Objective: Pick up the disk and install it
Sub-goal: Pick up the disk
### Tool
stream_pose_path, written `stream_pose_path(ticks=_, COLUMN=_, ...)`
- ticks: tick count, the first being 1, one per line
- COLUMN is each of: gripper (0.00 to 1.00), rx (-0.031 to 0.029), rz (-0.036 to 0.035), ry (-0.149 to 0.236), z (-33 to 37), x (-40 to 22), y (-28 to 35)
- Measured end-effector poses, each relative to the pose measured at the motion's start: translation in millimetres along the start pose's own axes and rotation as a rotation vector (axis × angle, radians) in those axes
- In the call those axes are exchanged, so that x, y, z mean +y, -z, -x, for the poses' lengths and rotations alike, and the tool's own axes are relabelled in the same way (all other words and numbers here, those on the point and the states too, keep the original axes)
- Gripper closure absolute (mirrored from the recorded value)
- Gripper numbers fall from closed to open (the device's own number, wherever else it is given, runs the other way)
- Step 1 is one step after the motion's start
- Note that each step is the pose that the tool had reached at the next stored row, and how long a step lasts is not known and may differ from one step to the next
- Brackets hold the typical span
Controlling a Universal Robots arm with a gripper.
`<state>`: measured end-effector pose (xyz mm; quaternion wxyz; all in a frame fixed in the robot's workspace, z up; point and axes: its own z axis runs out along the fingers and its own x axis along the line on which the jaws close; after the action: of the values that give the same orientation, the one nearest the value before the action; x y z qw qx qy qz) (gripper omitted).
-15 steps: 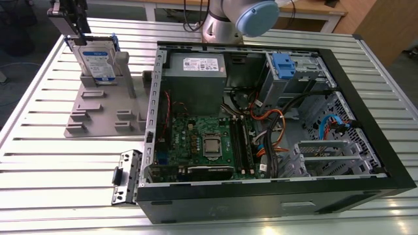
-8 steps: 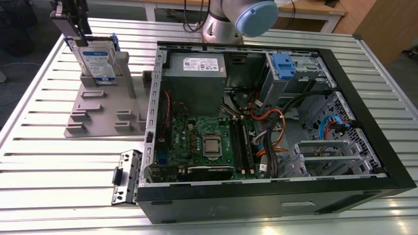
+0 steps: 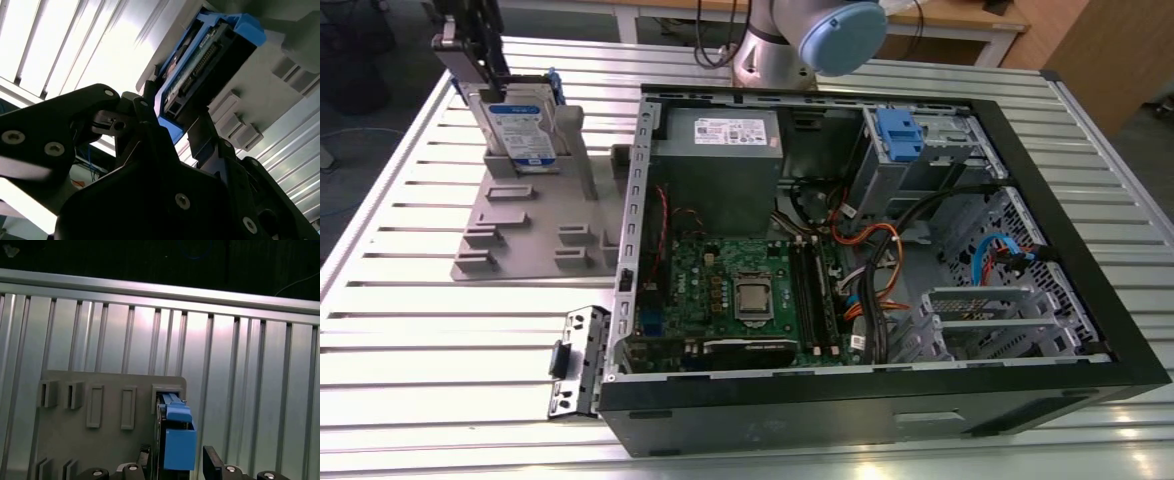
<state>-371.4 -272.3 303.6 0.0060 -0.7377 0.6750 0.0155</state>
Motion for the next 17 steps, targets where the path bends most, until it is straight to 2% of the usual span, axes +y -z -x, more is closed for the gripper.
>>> stream_pose_path(ticks=17, gripper=0.47, rx=0.0002, rz=-0.0001, ry=0.000, z=0.6, x=-0.5, y=-29.7)
